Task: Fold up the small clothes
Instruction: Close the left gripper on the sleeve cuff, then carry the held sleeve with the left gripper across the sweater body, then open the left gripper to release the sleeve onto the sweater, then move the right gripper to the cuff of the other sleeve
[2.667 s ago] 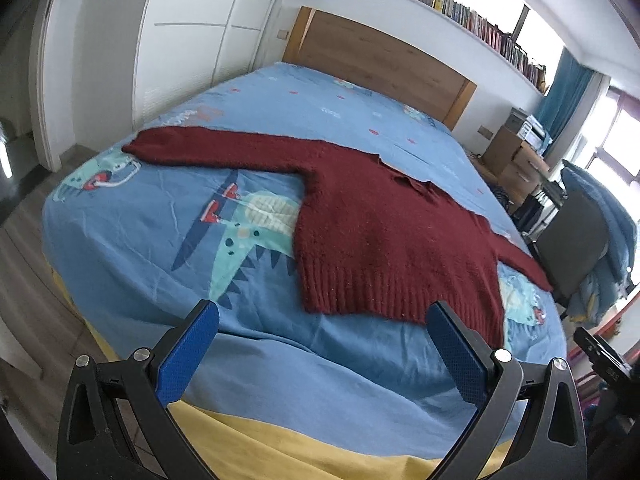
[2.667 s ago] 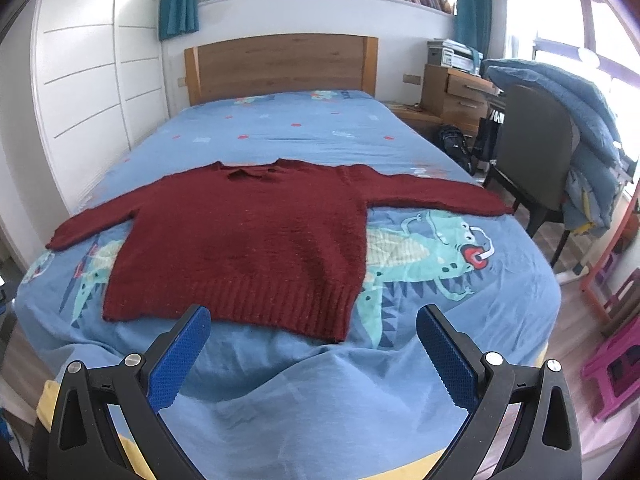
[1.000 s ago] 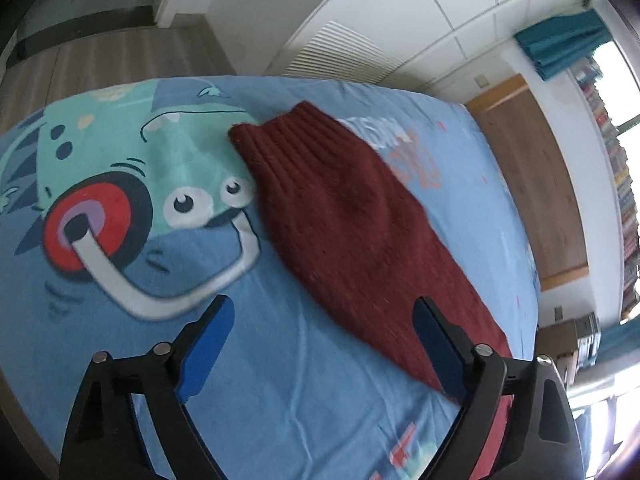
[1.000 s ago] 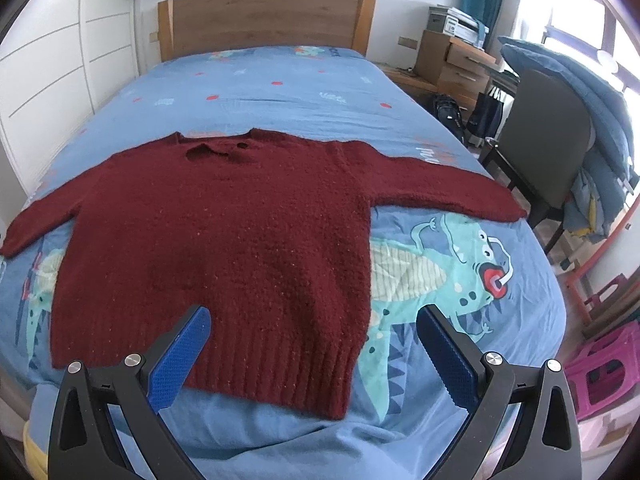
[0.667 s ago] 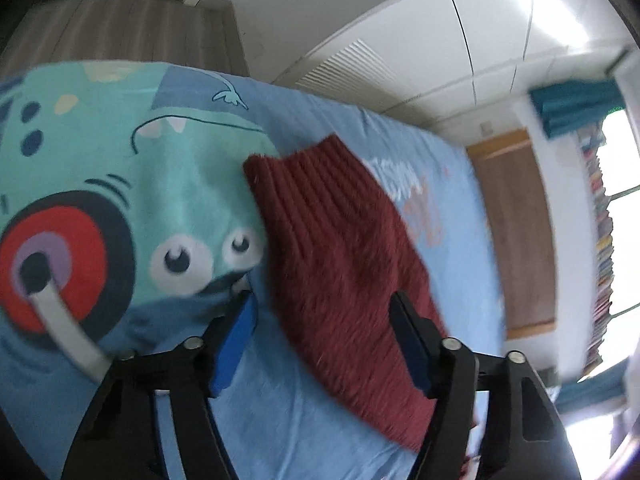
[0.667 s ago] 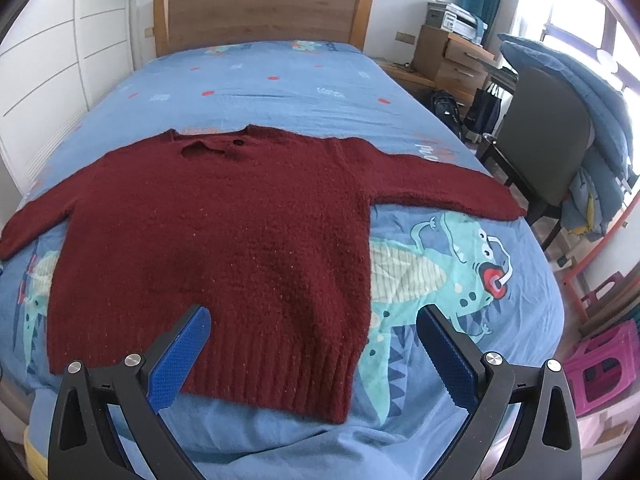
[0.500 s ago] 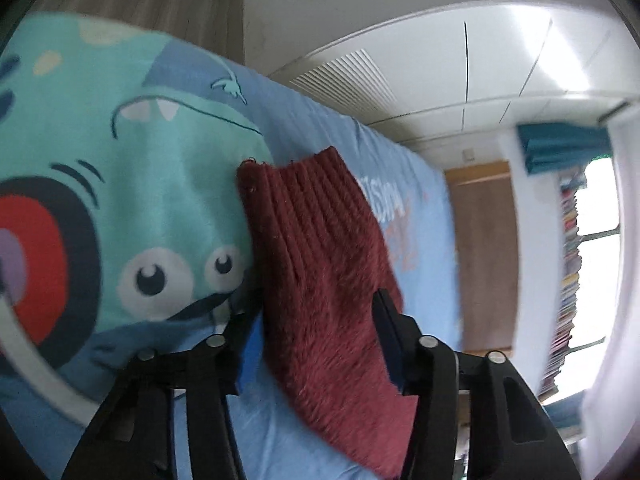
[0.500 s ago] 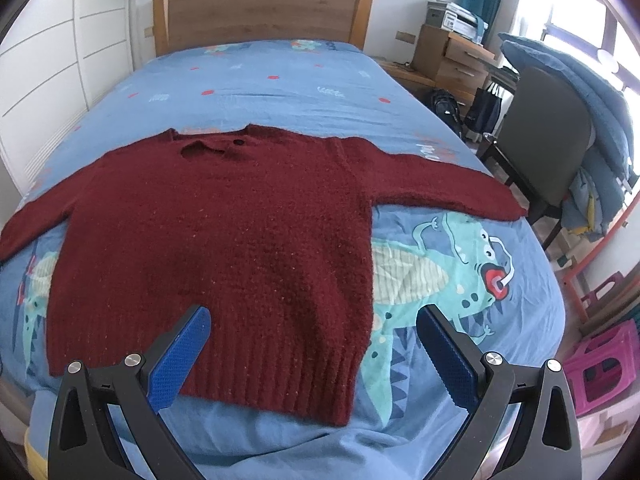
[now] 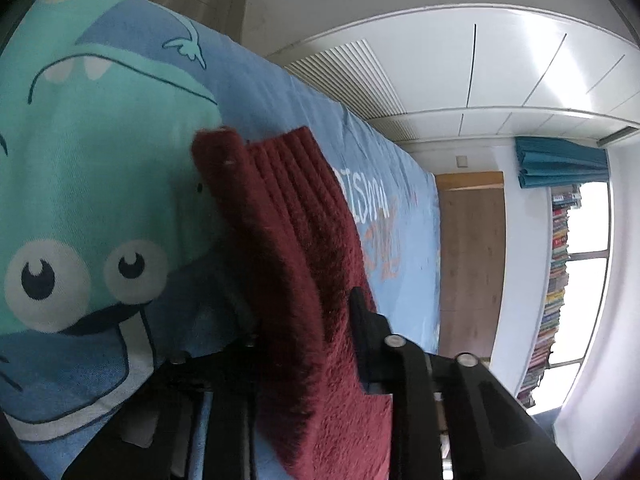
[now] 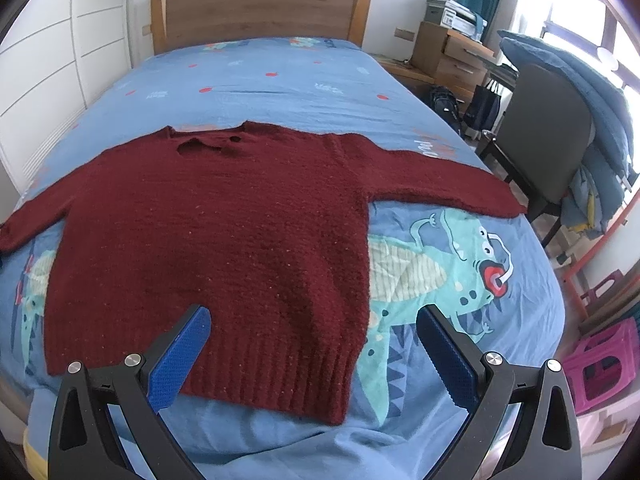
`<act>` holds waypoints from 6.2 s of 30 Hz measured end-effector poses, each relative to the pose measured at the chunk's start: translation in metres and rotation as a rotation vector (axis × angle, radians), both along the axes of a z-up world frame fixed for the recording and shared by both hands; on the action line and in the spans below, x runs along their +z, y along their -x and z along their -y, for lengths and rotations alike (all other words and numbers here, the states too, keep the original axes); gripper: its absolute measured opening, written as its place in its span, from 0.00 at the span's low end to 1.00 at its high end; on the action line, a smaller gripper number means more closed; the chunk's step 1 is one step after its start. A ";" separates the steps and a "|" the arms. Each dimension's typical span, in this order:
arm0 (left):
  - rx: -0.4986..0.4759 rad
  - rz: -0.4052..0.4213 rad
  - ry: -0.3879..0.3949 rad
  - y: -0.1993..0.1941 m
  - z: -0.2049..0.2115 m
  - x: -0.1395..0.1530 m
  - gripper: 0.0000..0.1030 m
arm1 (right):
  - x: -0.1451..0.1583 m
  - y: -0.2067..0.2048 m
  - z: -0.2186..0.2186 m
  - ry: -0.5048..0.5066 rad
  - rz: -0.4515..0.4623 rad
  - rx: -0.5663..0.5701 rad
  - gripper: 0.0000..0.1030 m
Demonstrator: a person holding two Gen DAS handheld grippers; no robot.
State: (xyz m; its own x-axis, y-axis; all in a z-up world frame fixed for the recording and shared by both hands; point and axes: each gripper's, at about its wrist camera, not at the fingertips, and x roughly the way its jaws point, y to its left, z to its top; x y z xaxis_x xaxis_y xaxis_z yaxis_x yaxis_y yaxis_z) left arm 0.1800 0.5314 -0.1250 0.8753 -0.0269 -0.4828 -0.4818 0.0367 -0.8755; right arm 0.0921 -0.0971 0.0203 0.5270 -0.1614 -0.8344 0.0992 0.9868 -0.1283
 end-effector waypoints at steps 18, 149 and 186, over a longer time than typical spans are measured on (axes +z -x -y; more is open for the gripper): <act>-0.086 0.157 -0.015 -0.063 0.070 0.088 0.06 | -0.002 0.016 0.034 -0.059 0.055 -0.038 1.00; -0.846 -0.395 -1.154 0.020 0.492 0.156 0.58 | -0.033 0.018 0.199 -0.382 0.157 -0.278 1.00; -0.622 -0.814 -1.186 0.084 0.399 0.172 0.63 | -0.144 -0.126 0.420 -0.872 0.260 -0.628 0.81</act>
State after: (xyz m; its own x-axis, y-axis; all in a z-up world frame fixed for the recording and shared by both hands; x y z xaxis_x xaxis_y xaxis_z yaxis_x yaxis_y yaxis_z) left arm 0.0961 0.1323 0.0474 0.3749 0.4529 -0.8089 -0.4402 0.8549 0.2746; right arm 0.2186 -0.5173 -0.1241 0.7331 0.1281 -0.6679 0.5373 0.4929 0.6843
